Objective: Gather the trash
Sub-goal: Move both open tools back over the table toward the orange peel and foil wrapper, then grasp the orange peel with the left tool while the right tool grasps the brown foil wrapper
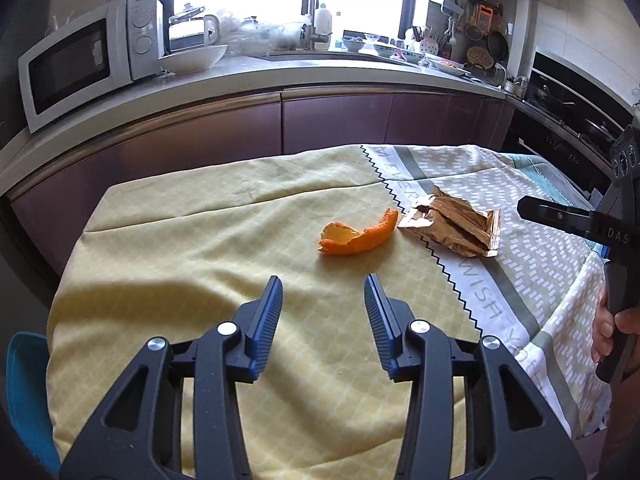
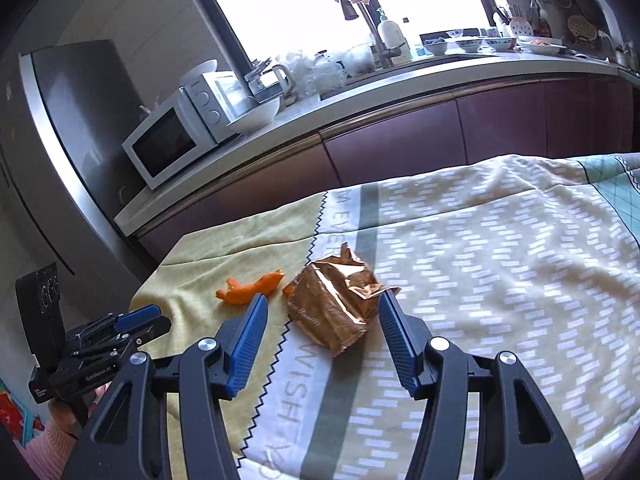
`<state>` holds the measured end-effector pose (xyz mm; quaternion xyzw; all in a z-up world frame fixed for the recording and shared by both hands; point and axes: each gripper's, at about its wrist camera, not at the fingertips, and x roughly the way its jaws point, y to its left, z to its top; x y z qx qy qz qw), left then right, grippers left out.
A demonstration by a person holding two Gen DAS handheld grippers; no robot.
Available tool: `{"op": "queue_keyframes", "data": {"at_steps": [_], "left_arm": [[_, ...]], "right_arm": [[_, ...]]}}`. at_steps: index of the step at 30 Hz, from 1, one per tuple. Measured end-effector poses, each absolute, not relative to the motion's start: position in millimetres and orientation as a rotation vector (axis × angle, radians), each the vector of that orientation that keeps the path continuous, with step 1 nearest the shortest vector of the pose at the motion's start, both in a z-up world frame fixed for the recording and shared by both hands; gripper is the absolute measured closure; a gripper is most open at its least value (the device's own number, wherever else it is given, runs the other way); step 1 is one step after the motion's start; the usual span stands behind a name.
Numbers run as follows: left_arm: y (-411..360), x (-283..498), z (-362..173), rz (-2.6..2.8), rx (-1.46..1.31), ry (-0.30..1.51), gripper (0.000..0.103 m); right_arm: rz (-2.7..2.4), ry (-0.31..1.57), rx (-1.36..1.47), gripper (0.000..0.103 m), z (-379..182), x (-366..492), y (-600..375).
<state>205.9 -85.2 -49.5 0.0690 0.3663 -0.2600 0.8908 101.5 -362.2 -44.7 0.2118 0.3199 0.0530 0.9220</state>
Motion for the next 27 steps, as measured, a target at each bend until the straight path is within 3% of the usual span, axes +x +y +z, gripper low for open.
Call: {"op": "queue_keyframes", "data": {"at_steps": [17,27], "left_arm": [[-150,259,-69,-0.596,0.224,0.836,0.047],[-159,274,-83,-0.62,0.215,0.894,0.055]], "right_arm": [[0.113,0.761,0.489,0.041,-72,143,-387],[0.177,0.813,0.426,0.044,-74,162,-372]]}}
